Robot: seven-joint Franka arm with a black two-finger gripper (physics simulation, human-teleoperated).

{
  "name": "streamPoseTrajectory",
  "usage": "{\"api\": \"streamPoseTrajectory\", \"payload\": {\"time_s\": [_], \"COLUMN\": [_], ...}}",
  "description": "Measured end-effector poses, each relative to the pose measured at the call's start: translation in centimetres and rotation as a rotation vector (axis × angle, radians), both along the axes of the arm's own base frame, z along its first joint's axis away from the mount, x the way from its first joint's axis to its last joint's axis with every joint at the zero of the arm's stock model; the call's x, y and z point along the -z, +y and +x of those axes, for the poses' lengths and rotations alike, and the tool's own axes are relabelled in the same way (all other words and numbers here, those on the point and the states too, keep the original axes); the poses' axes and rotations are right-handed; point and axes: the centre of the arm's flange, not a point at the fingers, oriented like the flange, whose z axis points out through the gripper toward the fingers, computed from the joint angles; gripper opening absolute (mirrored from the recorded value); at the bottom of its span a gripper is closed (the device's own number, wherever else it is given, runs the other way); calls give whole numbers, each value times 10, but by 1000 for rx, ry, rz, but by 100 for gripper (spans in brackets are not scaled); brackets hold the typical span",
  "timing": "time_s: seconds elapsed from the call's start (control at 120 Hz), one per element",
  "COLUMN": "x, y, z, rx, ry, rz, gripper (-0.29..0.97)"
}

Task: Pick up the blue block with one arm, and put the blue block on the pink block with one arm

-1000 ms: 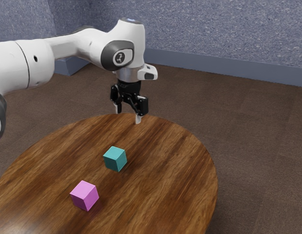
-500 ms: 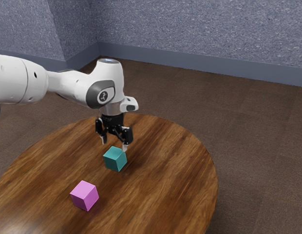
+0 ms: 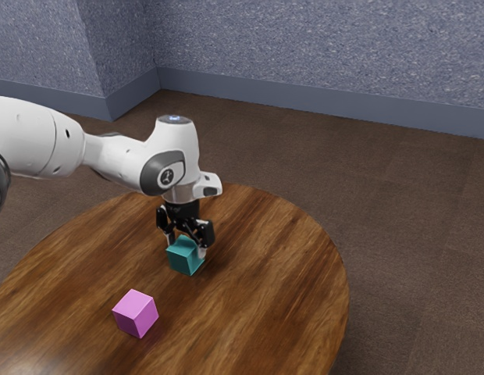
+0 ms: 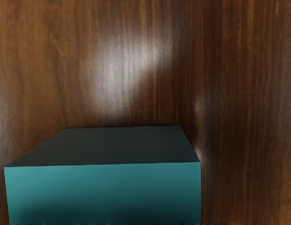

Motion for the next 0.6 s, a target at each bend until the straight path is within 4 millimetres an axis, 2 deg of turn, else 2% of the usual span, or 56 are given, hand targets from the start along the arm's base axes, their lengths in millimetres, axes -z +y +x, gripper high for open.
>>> {"api": "streamPoseTrajectory", "payload": {"time_s": [0.175, 0.5, 0.6], "x": [11, 24, 26], "y": [4, 7, 9], "z": [-8, -4, -4], "rx": [11, 49, 53], "ry": [1, -11, -11], "rz": [3, 14, 14], "gripper": [68, 68, 59]}}
